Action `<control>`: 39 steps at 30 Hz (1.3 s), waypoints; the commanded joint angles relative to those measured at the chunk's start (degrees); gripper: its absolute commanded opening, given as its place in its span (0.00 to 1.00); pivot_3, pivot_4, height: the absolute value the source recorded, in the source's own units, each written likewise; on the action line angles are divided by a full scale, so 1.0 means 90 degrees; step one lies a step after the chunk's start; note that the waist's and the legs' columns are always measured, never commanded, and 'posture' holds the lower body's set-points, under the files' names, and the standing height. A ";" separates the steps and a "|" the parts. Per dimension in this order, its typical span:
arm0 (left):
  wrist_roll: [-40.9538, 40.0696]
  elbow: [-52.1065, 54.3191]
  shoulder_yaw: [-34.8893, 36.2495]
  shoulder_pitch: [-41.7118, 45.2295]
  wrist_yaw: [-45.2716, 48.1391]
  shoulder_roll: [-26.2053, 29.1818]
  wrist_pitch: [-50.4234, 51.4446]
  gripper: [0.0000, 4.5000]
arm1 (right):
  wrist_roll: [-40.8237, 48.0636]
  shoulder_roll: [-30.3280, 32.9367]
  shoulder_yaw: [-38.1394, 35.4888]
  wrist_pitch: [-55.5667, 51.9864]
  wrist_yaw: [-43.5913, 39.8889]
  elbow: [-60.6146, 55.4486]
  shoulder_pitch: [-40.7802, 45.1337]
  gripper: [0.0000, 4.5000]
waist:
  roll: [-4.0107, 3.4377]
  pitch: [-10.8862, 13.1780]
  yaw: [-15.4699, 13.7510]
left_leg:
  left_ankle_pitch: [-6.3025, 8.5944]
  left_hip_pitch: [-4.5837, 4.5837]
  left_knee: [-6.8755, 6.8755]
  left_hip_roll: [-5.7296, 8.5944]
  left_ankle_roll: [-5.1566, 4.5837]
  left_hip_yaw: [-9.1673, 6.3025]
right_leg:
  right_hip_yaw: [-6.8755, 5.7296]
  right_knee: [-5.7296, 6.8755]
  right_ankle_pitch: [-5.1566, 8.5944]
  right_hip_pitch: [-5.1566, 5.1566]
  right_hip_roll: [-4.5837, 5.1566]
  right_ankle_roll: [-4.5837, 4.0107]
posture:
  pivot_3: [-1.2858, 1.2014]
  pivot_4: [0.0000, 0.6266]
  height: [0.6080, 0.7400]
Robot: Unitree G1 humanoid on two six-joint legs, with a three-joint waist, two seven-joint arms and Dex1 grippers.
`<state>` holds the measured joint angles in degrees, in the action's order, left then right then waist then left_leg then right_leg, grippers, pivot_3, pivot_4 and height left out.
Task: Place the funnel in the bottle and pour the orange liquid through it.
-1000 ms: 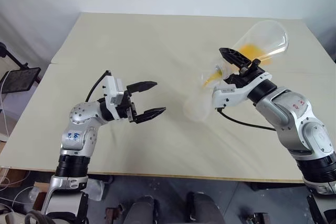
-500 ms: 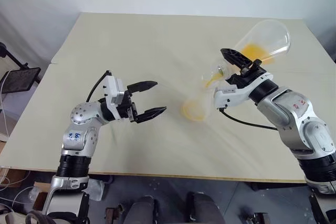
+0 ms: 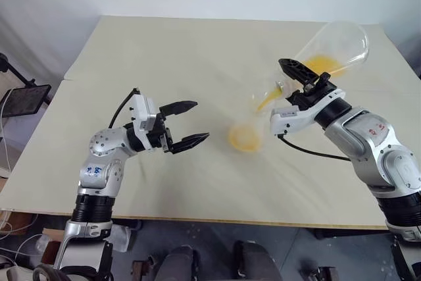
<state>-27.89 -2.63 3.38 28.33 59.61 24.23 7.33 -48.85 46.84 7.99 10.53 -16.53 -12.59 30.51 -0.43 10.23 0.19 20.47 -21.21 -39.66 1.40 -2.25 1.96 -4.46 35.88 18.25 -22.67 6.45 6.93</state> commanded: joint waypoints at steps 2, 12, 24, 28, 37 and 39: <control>-0.0034 0.0190 0.0016 0.0060 -0.0011 -0.0016 -0.0118 1.00 | -0.0163 0.0156 -0.0289 0.0100 0.0200 -0.0103 0.0188 0.55 | 0.0000 0.0000 -0.0002 | 0.0000 0.0000 0.0000 0.0000 0.0000 0.0000 | 0.0000 0.0000 0.0000 0.0000 0.0000 0.0000 | 0.52 0.24 1.00; -0.0032 0.0183 0.0011 0.0083 -0.0017 -0.0028 -0.0119 1.00 | -0.0352 0.0118 -0.0268 0.0147 0.0322 -0.0099 0.0218 0.55 | 0.0000 0.0000 -0.0002 | 0.0000 0.0000 0.0000 0.0000 0.0000 0.0000 | 0.0000 0.0000 0.0000 0.0000 0.0000 0.0000 | 0.52 0.24 1.00; -0.0030 0.0204 0.0013 0.0075 -0.0034 -0.0035 -0.0112 1.00 | -0.0409 0.0119 -0.0286 0.0209 0.0377 -0.0059 0.0230 0.55 | 0.0000 0.0000 -0.0002 | 0.0000 0.0000 -0.0001 0.0000 0.0000 0.0000 | 0.0000 0.0001 0.0000 0.0000 -0.0001 0.0000 | 0.52 0.24 1.00; -0.0027 0.0198 0.0016 0.0068 -0.0027 -0.0037 -0.0126 1.00 | -0.0422 0.0111 -0.0288 0.0208 0.0382 -0.0056 0.0243 0.55 | 0.0000 0.0000 -0.0001 | 0.0000 0.0000 -0.0001 0.0000 0.0000 0.0000 | 0.0000 0.0001 0.0000 0.0001 -0.0001 0.0000 | 0.52 0.24 1.00; -0.0036 0.0216 0.0022 0.0058 -0.0034 -0.0056 -0.0121 1.00 | -0.0479 0.0135 -0.0301 0.0224 0.0391 -0.0071 0.0259 0.55 | 0.0000 0.0000 -0.0001 | 0.0000 0.0000 -0.0001 0.0000 0.0000 0.0000 | 0.0000 0.0001 0.0000 0.0001 -0.0001 0.0000 | 0.52 0.24 1.00; -0.0035 0.0215 0.0021 0.0062 -0.0036 -0.0059 -0.0120 1.00 | -0.0474 0.0147 -0.0291 0.0255 0.0391 -0.0066 0.0270 0.55 | 0.0000 0.0000 -0.0001 | 0.0000 0.0000 -0.0002 0.0000 0.0000 0.0000 | 0.0000 0.0001 0.0000 0.0001 -0.0001 0.0000 | 0.52 0.24 1.00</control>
<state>-27.89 -2.63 3.38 28.33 59.48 23.72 7.33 -53.07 47.07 7.99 12.50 -14.30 -11.80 31.35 -0.43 10.23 0.18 20.47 -21.21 -39.68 1.40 -2.25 1.96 -4.47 35.88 18.25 -22.67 6.44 6.93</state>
